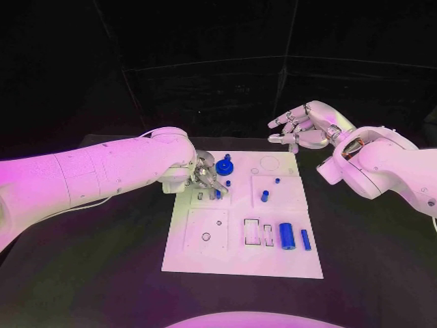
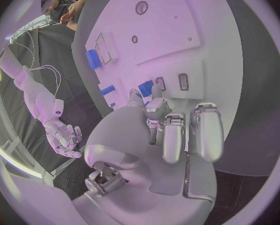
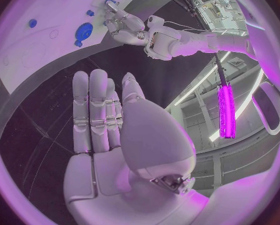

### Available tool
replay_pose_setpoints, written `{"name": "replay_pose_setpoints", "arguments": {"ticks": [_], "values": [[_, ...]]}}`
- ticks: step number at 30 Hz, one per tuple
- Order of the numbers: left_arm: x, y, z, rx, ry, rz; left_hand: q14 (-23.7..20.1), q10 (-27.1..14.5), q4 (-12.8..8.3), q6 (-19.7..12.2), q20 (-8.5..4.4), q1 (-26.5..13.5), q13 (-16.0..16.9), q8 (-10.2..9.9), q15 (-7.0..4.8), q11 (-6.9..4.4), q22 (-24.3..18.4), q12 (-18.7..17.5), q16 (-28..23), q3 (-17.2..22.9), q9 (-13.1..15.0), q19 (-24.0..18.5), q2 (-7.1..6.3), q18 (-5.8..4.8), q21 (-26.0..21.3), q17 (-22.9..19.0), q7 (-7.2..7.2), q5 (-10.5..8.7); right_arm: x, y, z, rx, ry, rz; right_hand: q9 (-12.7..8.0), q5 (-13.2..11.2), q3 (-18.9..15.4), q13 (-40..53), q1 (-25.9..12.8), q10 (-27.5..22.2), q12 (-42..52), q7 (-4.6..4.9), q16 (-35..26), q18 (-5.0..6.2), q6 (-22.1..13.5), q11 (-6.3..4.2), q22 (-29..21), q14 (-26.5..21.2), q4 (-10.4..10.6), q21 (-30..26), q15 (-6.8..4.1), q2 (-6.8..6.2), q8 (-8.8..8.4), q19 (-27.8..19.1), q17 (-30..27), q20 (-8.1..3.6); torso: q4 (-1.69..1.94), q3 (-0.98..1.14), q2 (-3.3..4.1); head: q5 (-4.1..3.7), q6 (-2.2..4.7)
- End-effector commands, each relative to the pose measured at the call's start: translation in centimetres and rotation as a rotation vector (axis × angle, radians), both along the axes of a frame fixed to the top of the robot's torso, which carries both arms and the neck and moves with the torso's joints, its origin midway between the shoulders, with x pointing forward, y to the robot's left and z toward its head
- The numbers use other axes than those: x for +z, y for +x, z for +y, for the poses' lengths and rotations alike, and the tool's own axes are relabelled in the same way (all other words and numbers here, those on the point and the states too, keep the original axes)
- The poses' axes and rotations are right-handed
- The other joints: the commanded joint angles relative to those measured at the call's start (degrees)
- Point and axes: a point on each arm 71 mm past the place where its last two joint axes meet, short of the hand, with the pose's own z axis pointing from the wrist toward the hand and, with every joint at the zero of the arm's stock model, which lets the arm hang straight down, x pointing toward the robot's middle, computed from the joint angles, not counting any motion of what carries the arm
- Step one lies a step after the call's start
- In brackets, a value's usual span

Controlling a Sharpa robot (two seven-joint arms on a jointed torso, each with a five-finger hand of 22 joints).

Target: Assemble the parts on the task board

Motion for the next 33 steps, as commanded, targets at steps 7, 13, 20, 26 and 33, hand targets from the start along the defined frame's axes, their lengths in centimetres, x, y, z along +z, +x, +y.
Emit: {"name": "replay_pose_setpoints", "arguments": {"ticks": [7, 13, 20, 26, 33], "values": [[0.1, -0.1, -0.3, -0.018, 0.021, -0.007, 6.04, -0.11, -1.15, -0.83, -0.14, 1.62, 0.18, 0.85, -0.34, -0.1, 0.15, 0.39, 0.18, 1.49, 0.89, 0.9, 0.12, -0.69, 0.27, 15.08, -0.01, 0.14, 0.1, 0.1, 0.2, 0.008, 0.0, 0.004, -0.06, 0.54, -0.31, -0.1, 0.47, 0.3, -0.37, 0.11, -0.4, 0.76, 0.41, -0.08, -0.1, 0.51, 0.08, -0.39, -0.08, 0.03, -0.36, 0.49, 0.08, -0.12, 0.03, 0.01, -0.02, -0.03, -0.3], [0.2, 0.0, -0.3, -0.008, 0.011, -0.019, 6.04, -0.26, -5.3, -1.9, -0.28, 7.27, 0.13, 1.08, -0.65, -0.52, 0.21, 0.25, 0.18, 6.67, 1.58, 0.84, 2.35, -0.65, 0.27, 15.08, -0.49, 1.02, 0.0, 0.2, 0.2, 0.009, -0.002, 0.008, -0.06, 1.02, -0.41, -0.22, 0.62, 0.27, -0.42, 0.11, -0.63, 0.75, 0.45, -0.08, -0.21, 0.58, 0.04, -0.57, -0.08, 0.08, -0.36, 0.56, 0.16, -0.13, 0.02, 0.0, -0.03, -0.02, -0.46], [0.3, -0.2, -0.3, 0.009, -0.021, -0.023, 6.04, -1.05, -11.9, -3.8, -0.53, 13.01, -0.5, 0.34, -0.38, -0.36, -0.07, -0.95, 0.18, 18.1, 1.87, 0.62, 2.16, -0.57, -0.01, 15.08, -0.42, 6.72, 0.0, 0.3, 0.3, 0.007, -0.002, 0.008, -0.1, 2.73, -0.7, -0.55, 0.97, 0.18, -0.58, 0.16, -1.21, 0.74, 0.26, -0.05, -0.48, 0.76, -0.02, -0.99, -0.08, 0.1, -0.52, 0.75, 0.38, -0.14, 0.03, -0.01, -0.01, 0.02, -0.65], [0.5, -0.7, -0.1, 0.026, -0.065, -0.025, 6.04, -0.22, -14.07, -3.66, 0.14, -0.56, -0.85, 2.01, -0.3, 0.1, -0.22, -0.83, 0.18, 47.94, 4.21, 0.43, -9.25, -0.46, -0.46, 15.08, 0.14, 6.22, 0.0, 0.3, 0.3, 0.006, -0.002, 0.006, -0.1, 2.9, -0.78, -0.59, 0.97, 0.16, -0.6, 0.17, -1.3, 0.74, 0.23, -0.04, -0.51, 0.77, 0.0, -1.05, -0.07, 0.07, -0.54, 0.77, 0.41, -0.14, 0.12, 0.03, -0.03, 0.18, -0.85], [0.8, -1.1, 0.8, 0.083, -0.138, -0.055, 6.04, 0.17, -14.53, -3.93, 0.11, -3.62, -0.64, 3.18, -0.27, -0.13, -0.99, -0.38, 0.18, 53.41, 5.46, 0.18, -10.98, -0.29, -1.08, 15.08, 0.1, 5.99, 0.0, 0.4, 0.3, 0.005, -0.001, 0.004, -0.12, 3.08, -0.93, -0.67, 1.06, 0.1, -0.64, 0.19, -1.46, 0.74, 0.09, -0.02, -0.58, 0.79, -0.05, -1.16, -0.05, -0.1, -0.63, 0.81, 0.46, -0.13, 0.15, 0.06, -0.04, 0.3, -0.97]]}}
